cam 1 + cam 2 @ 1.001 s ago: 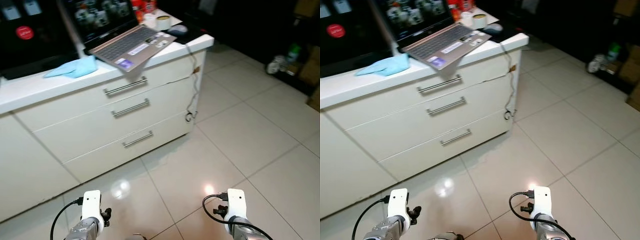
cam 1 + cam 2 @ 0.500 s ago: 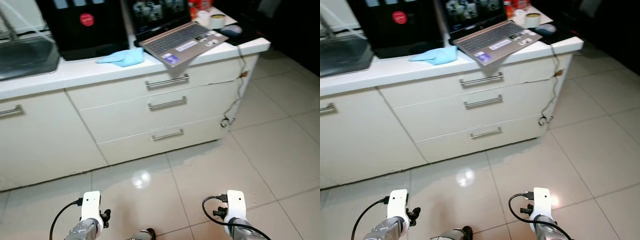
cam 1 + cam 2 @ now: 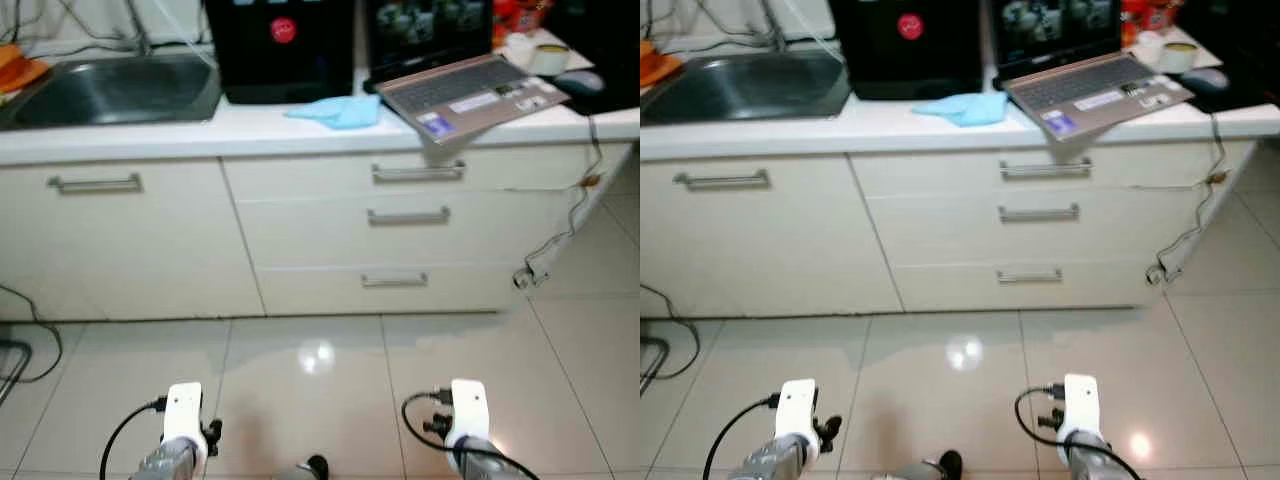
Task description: Kitchen organization
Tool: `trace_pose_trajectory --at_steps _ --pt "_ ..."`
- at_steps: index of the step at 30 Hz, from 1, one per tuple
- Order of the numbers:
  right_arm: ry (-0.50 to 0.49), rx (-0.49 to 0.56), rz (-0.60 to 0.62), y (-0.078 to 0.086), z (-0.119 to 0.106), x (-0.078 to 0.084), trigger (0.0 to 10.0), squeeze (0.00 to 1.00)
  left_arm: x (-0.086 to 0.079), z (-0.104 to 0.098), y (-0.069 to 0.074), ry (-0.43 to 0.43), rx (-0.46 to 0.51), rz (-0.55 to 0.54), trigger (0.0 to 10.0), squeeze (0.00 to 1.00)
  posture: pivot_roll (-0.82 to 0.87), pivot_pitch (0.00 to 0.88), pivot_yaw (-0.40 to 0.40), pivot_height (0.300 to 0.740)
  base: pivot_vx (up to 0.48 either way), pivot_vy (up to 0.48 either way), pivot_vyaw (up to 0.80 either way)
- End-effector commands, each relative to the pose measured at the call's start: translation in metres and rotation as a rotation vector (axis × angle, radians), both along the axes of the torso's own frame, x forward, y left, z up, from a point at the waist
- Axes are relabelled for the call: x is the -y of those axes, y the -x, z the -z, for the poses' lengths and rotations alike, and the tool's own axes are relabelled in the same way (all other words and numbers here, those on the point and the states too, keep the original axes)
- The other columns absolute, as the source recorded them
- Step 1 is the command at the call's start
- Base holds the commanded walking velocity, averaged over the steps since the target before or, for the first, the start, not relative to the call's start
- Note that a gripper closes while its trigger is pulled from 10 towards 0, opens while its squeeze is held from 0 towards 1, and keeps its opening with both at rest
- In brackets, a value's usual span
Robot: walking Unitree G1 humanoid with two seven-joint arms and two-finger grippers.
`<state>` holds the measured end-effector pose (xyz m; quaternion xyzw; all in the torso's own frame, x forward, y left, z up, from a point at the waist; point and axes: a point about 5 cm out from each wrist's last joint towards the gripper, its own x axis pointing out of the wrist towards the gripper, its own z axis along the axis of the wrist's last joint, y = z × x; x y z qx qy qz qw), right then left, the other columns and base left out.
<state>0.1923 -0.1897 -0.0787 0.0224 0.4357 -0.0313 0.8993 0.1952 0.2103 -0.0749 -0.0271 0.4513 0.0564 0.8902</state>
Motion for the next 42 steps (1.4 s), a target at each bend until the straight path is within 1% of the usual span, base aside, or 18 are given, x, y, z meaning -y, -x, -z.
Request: trace_pose_trajectory --at_steps 1,9,12,17,20,35,40,42 --pt "0.003 0.003 -0.016 -0.0008 -0.0003 -0.0017 10.0 0.00 -0.0047 0.0021 0.0056 -0.021 -0.020 -0.003 10.0 0.00 0.10 0.011 0.074 0.740 0.000 0.000 0.80" --pt "0.007 0.003 -0.018 -0.0014 -0.0007 -0.0006 10.0 0.00 -0.0041 0.0020 0.0051 -0.023 -0.020 -0.005 10.0 0.00 0.10 0.011 0.074 0.740 0.000 0.000 0.80" --pt "0.003 0.005 0.000 -0.0015 -0.0009 0.0004 10.0 0.00 -0.0043 0.0019 0.0049 -0.024 -0.019 -0.005 10.0 0.00 0.10 0.014 0.075 0.740 0.000 0.000 0.80" --pt "-0.016 0.011 0.016 -0.0016 -0.0009 0.0000 10.0 0.00 -0.0051 0.0017 0.0049 -0.023 -0.022 -0.012 10.0 0.00 0.10 0.017 0.077 0.740 0.000 0.000 0.00" --pt "-0.028 0.014 0.026 -0.0014 -0.0008 -0.0005 10.0 0.00 -0.0054 0.0015 0.0044 -0.023 -0.022 -0.016 10.0 0.00 0.10 0.018 0.079 0.740 0.000 0.329 0.00" --pt "-0.041 0.007 0.036 0.0001 0.0002 -0.0015 10.0 0.00 -0.0070 0.0013 0.0043 -0.036 -0.032 -0.012 10.0 0.00 0.10 0.020 0.081 0.740 0.000 0.455 0.00" --pt "-0.053 0.006 0.037 -0.0002 0.0002 -0.0023 10.0 0.00 -0.0072 0.0012 0.0043 -0.037 -0.033 -0.011 10.0 0.00 0.10 0.020 0.081 0.740 0.000 0.469 -0.76" --pt "-0.041 0.006 0.024 -0.0006 -0.0001 -0.0023 10.0 0.00 -0.0072 0.0011 0.0041 -0.039 -0.033 -0.010 10.0 0.00 0.10 0.021 0.081 0.740 0.000 0.469 0.00"
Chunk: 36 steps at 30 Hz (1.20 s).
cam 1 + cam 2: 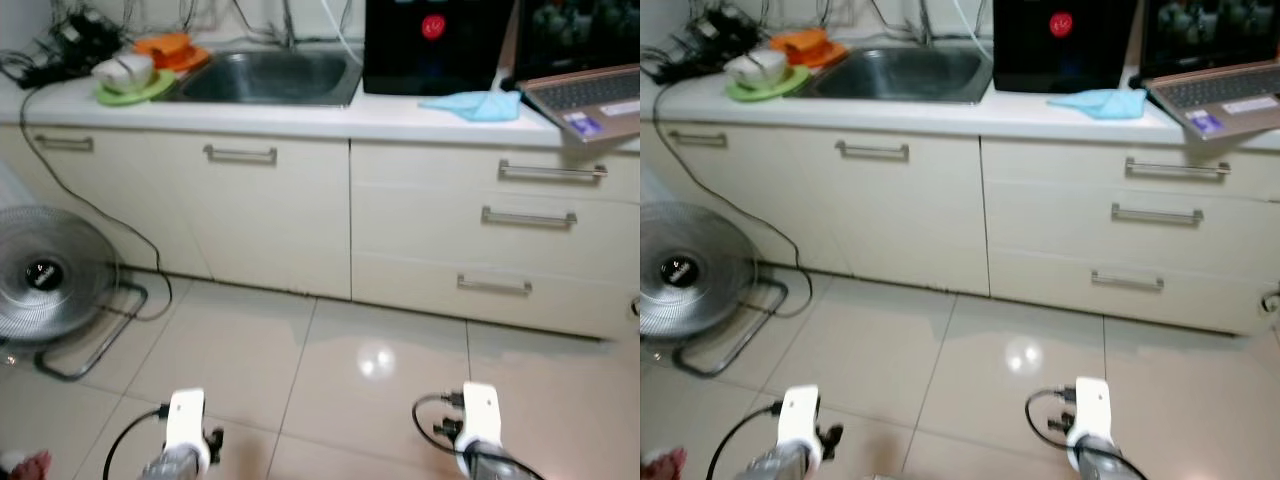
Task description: Kitchen organization
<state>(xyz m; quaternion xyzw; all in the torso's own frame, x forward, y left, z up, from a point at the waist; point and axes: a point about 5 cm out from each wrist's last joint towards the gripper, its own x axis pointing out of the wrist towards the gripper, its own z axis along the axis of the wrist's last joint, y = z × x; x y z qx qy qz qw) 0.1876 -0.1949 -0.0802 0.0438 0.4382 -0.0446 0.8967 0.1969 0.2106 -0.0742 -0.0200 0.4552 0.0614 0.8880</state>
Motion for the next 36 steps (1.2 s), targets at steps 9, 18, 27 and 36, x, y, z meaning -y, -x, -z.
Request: trace_pose_trajectory --at_steps 9,18,27,36 --pt "-0.018 0.013 -0.014 -0.0050 -0.0015 -0.0073 10.0 0.00 -0.0081 -0.0004 0.0026 -0.029 0.004 -0.017 10.0 0.00 0.10 0.022 0.078 0.740 0.000 0.052 0.00" --pt "-0.024 0.017 -0.016 -0.0052 -0.0017 -0.0075 10.0 0.00 -0.0130 -0.0011 0.0029 -0.070 -0.005 -0.028 10.0 0.00 0.10 0.023 0.076 0.740 0.248 0.000 0.00" --pt "-0.033 0.011 -0.025 -0.0044 -0.0011 -0.0093 10.0 0.00 -0.0139 -0.0006 0.0042 -0.069 -0.009 -0.034 10.0 0.00 0.10 0.025 0.076 0.740 0.459 0.000 -0.16" --pt "-0.034 0.015 -0.028 -0.0046 -0.0012 -0.0102 10.0 0.00 -0.0137 -0.0007 0.0039 -0.068 -0.008 -0.034 10.0 0.00 0.10 0.025 0.076 0.740 0.458 0.000 -0.18"
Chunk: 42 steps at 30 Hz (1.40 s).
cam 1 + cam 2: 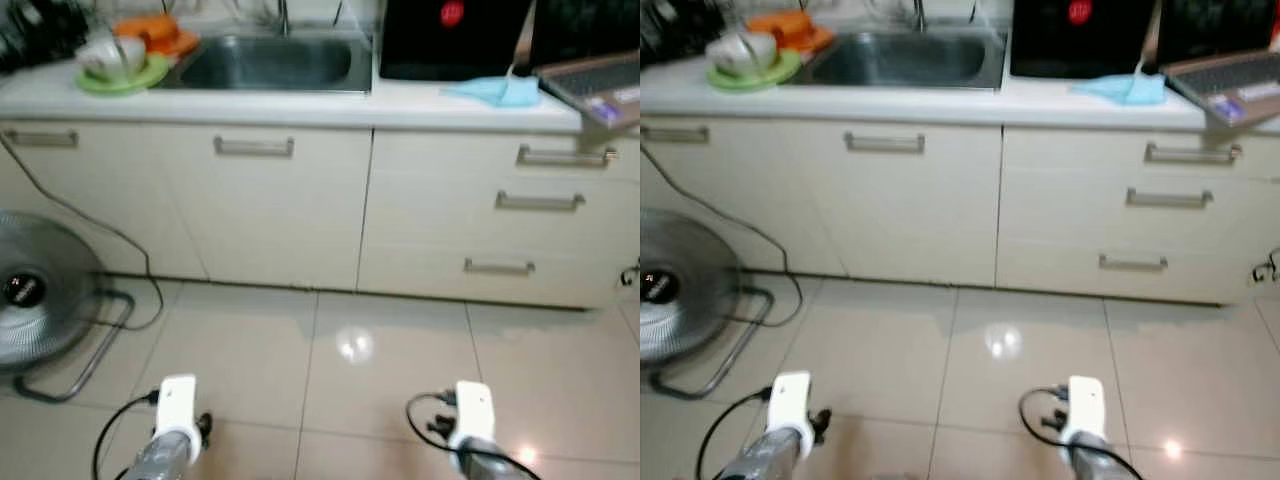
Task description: Kitchen organization
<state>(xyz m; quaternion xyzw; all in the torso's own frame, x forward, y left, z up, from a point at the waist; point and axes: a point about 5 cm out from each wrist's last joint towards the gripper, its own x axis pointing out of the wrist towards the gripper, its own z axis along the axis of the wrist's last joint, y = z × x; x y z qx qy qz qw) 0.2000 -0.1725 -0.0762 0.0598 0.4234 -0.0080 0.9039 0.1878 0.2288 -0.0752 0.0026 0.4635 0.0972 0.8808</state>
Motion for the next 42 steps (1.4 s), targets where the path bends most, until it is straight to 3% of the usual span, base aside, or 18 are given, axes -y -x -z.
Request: trace_pose_trajectory --at_steps 1,28,42 --pt "0.024 -0.022 0.023 0.0079 0.0030 0.0121 10.0 0.00 0.0045 -0.0016 -0.0051 0.003 0.016 0.010 10.0 0.00 0.10 0.025 0.077 0.740 0.458 0.000 0.00" --pt "0.021 -0.029 0.029 0.0099 0.0040 0.0121 10.0 0.00 0.0043 -0.0020 -0.0057 0.002 0.019 0.011 10.0 0.00 0.10 0.029 0.079 0.740 0.445 0.000 0.00" --pt "0.016 -0.027 0.030 0.0103 0.0042 0.0118 10.0 0.00 0.0059 -0.0016 -0.0054 0.013 0.022 0.007 10.0 0.00 0.10 0.030 0.078 0.740 0.000 0.000 0.00"
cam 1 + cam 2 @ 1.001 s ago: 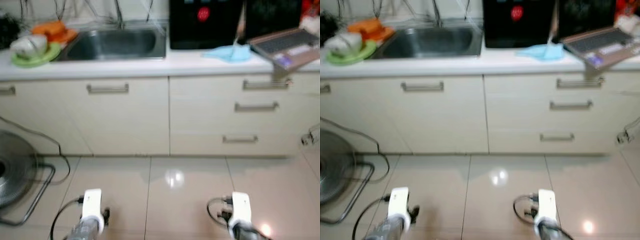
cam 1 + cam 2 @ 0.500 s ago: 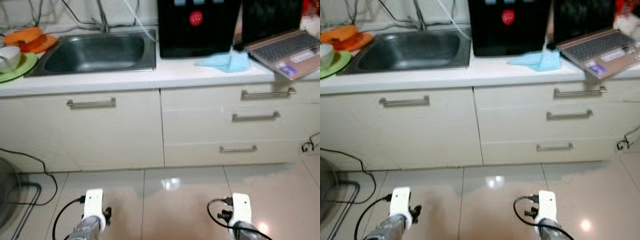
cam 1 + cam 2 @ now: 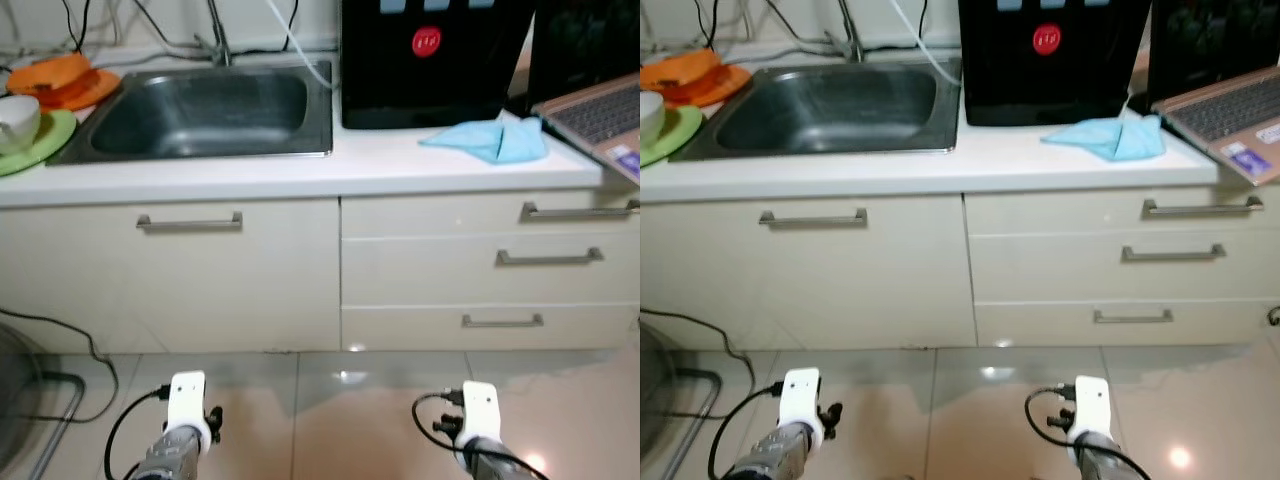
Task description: Kitchen organization
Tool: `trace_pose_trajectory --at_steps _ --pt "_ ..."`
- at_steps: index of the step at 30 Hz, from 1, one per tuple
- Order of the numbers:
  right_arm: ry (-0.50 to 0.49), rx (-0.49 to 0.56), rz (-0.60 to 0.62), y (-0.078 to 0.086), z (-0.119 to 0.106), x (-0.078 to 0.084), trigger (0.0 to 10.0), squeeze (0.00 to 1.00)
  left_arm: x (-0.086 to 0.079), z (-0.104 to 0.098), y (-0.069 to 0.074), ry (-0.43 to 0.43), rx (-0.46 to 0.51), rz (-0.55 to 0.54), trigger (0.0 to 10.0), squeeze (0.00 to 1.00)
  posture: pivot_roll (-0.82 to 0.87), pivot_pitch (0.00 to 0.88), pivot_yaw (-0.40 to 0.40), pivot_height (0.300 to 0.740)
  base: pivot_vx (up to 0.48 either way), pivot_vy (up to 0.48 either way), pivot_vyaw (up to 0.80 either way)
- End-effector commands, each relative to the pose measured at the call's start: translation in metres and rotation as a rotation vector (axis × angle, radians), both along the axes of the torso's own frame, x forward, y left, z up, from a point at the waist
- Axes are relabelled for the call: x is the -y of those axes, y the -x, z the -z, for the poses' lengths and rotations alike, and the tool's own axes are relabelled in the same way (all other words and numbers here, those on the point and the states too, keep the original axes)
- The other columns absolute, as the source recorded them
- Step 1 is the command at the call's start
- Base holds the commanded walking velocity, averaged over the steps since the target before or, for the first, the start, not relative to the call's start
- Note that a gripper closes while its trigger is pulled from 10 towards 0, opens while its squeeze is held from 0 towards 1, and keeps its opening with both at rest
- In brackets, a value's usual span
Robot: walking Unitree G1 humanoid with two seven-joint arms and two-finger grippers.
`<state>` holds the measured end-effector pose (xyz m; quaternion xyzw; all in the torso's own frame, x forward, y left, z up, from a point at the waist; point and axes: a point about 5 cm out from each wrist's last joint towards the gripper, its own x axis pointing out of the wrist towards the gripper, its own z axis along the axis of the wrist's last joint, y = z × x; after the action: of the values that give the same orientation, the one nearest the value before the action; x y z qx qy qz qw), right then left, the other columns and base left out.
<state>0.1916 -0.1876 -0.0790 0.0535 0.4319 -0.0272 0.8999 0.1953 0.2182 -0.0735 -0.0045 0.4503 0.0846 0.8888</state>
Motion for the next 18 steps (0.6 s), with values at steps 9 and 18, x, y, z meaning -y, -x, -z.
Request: trace_pose_trajectory --at_steps 9,18 --pt "-0.016 -0.009 0.006 0.0020 0.0015 -0.0032 10.0 0.00 -0.0042 0.0004 0.0021 -0.007 -0.011 -0.011 10.0 0.00 0.10 0.030 0.078 0.740 0.000 0.480 0.00" --pt "-0.019 -0.002 0.001 0.0007 0.0009 -0.0047 10.0 0.00 -0.0047 0.0006 0.0027 -0.010 -0.014 -0.012 10.0 0.00 0.10 0.031 0.077 0.740 0.000 0.480 -0.32"
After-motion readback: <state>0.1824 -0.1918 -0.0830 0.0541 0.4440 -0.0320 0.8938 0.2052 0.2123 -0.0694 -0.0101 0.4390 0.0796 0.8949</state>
